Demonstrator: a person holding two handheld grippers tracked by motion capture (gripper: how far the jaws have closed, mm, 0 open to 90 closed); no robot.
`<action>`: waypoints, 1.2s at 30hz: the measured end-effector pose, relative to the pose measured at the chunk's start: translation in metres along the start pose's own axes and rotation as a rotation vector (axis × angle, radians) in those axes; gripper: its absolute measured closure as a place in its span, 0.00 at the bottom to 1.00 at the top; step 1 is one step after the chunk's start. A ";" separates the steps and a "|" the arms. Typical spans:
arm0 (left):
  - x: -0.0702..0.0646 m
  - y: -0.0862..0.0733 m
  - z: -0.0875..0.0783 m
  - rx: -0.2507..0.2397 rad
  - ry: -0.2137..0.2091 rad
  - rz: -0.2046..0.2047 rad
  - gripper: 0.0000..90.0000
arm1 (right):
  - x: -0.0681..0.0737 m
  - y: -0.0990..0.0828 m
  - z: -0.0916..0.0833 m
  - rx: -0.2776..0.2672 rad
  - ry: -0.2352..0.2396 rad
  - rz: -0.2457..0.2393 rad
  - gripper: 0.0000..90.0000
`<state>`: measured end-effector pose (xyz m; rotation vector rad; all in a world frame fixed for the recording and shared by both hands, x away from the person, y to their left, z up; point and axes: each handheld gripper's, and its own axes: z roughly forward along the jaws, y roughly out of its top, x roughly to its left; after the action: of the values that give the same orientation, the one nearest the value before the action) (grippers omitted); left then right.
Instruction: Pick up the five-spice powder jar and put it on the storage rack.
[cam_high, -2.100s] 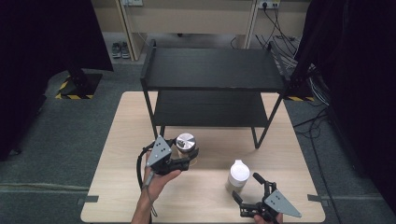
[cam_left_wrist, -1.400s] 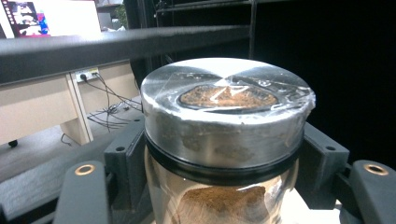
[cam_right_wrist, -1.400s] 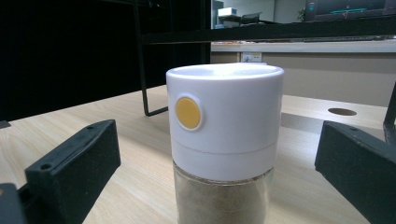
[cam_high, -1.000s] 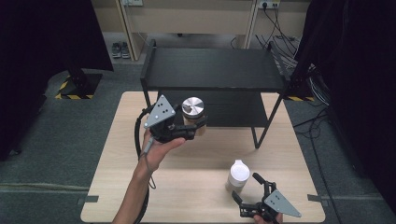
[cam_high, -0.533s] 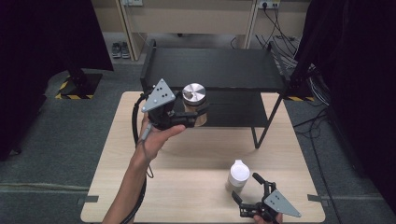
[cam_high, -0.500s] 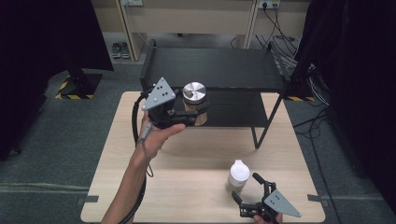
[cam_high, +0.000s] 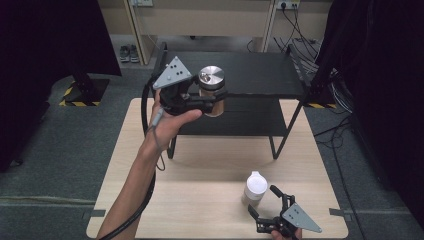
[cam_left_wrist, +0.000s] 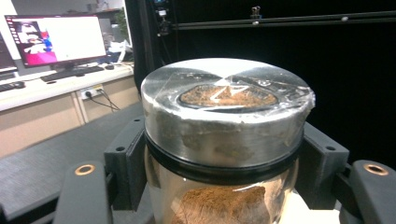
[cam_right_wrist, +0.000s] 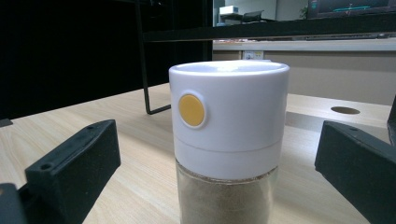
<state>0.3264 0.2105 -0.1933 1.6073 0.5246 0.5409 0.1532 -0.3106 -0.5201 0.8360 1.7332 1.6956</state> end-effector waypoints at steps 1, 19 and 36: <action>0.000 0.002 0.001 -0.002 0.009 -0.003 0.34 | 0.000 0.000 0.000 0.000 0.000 0.001 0.01; 0.012 0.018 0.038 0.032 0.196 -0.058 0.34 | -0.001 0.000 0.000 0.000 0.006 0.003 0.01; 0.013 0.018 0.054 0.055 0.308 -0.074 0.34 | -0.002 0.000 0.000 -0.004 0.010 0.007 0.01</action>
<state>0.3702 0.1750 -0.1795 1.5575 0.8313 0.7285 0.1542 -0.3120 -0.5203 0.8344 1.7354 1.7101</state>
